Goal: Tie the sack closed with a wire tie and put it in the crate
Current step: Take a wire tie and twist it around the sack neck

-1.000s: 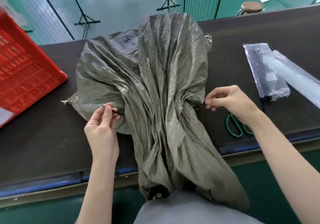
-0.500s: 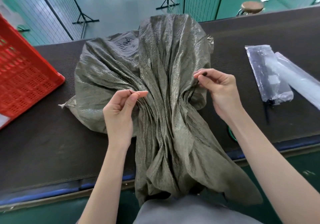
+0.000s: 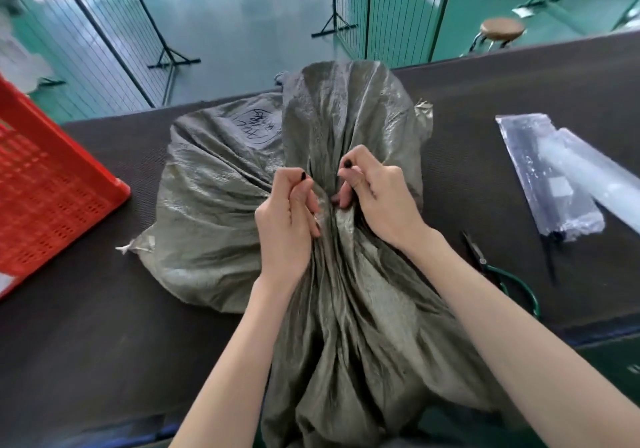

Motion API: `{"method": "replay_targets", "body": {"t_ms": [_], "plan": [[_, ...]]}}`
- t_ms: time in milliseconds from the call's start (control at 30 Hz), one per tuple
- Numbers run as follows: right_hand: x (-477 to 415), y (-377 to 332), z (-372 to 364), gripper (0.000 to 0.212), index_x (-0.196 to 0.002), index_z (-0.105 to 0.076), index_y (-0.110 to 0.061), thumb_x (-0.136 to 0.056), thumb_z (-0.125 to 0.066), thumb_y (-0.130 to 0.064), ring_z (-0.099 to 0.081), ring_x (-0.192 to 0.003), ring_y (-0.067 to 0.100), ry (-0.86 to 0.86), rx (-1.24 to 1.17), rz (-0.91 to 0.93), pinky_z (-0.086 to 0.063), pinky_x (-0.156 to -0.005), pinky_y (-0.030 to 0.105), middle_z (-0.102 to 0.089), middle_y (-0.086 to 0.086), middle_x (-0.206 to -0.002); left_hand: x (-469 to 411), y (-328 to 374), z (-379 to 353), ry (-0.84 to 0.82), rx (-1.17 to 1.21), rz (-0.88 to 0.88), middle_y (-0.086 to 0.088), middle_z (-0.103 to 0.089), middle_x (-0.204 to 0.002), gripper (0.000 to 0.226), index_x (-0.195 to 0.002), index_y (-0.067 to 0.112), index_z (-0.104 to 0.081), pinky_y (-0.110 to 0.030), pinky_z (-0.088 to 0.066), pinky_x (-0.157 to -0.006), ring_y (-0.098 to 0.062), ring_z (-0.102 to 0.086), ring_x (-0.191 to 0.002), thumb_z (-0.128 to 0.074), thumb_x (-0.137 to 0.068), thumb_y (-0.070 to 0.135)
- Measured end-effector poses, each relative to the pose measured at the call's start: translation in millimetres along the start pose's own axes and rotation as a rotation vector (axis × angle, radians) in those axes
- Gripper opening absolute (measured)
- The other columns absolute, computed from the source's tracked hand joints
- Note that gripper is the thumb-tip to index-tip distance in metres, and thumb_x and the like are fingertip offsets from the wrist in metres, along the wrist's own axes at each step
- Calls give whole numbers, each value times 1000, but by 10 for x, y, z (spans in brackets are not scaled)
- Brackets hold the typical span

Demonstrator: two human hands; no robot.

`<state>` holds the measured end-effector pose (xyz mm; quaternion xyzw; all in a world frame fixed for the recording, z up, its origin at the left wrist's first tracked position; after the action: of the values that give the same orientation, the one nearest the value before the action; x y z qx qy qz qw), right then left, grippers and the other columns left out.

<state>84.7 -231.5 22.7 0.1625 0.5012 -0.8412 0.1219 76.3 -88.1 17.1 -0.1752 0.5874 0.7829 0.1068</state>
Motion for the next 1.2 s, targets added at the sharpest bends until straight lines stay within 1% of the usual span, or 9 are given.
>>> {"method": "replay_targets", "body": {"t_ms": [133, 267, 367, 567, 700, 833, 967, 1067, 1200], "plan": [[-117, 131, 0, 10, -86, -52, -8, -95, -49, -10, -55, -38, 26, 40, -176, -123, -50, -46, 36, -52, 13, -46, -122, -175, -63, -1, 2, 28, -4, -53, -58, 12, -87, 16, -52, -30, -40, -50, -13, -42, -42, -48, -98, 13], [-224, 253, -100, 11, -89, -63, -6, -92, -53, -5, -33, -32, 6, 51, -423, -263, -31, -33, 23, -44, -9, -39, -235, -150, -214, -9, 67, 34, 4, -47, -57, 16, -87, 18, -60, -23, -36, -56, -8, -41, -54, -49, -97, 11], [-239, 342, -128, 18, -91, -65, -5, -96, -48, -8, -30, -31, 2, 56, -444, -337, -25, -34, 17, -42, -12, -36, -270, -180, -325, -26, 74, 67, 9, -49, -60, 17, -89, 16, -62, -23, -36, -56, -4, -40, -56, -47, -98, 16], [-199, 446, -91, 18, -81, -45, -11, -98, -43, -6, -30, -27, 10, 72, -613, -352, -36, -39, 20, -37, -8, -37, -319, -358, -361, -37, 123, 136, 20, -55, -62, 11, -87, 28, -52, -32, -40, -63, -2, -46, -57, -46, -96, 25], [-203, 476, -93, 17, -81, -47, -9, -97, -44, -5, -32, -27, 11, 49, -663, -354, -44, -51, 26, -36, -10, -37, -350, -430, -421, -91, 181, 155, 16, -51, -54, 10, -84, 29, -49, -31, -33, -58, -6, -42, -53, -47, -94, 30], [-210, 479, -110, 15, -81, -48, -9, -96, -47, -5, -32, -27, 10, 35, -619, -350, -35, -46, 41, -37, -10, -37, -369, -426, -430, -114, 237, 141, 15, -47, -53, 10, -84, 35, -49, -29, -29, -54, -7, -39, -51, -46, -94, 33], [-229, 447, -160, 16, -80, -49, -8, -95, -49, -3, -28, -29, 7, -2, -571, -341, -29, -31, 23, -36, -9, -38, -373, -418, -433, -118, 280, 156, 15, -46, -53, 11, -83, 38, -49, -29, -29, -53, -7, -38, -51, -46, -93, 34], [-240, 427, -174, 15, -80, -49, -7, -95, -48, -3, -27, -30, 6, -29, -570, -357, -30, -31, 21, -35, -9, -38, -366, -420, -434, -121, 289, 166, 15, -45, -52, 12, -84, 34, -48, -28, -28, -52, -7, -37, -51, -45, -95, 30], [-239, 416, -177, 16, -79, -51, -8, -94, -50, -3, -30, -30, 8, -77, -536, -368, -30, -32, 21, -38, -8, -37, -374, -420, -428, -127, 271, 158, 16, -45, -53, 11, -83, 42, -49, -29, -29, -53, -6, -38, -51, -44, -93, 38]]}}
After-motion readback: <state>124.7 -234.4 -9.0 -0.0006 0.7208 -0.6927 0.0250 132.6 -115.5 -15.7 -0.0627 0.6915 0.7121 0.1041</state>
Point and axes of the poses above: each hand's wrist, its own x-axis away from the middle knuckle, its own z-axis out of the back of the hand, y = z × x, the point moved 10 cm from there along -x, towards the middle knuckle
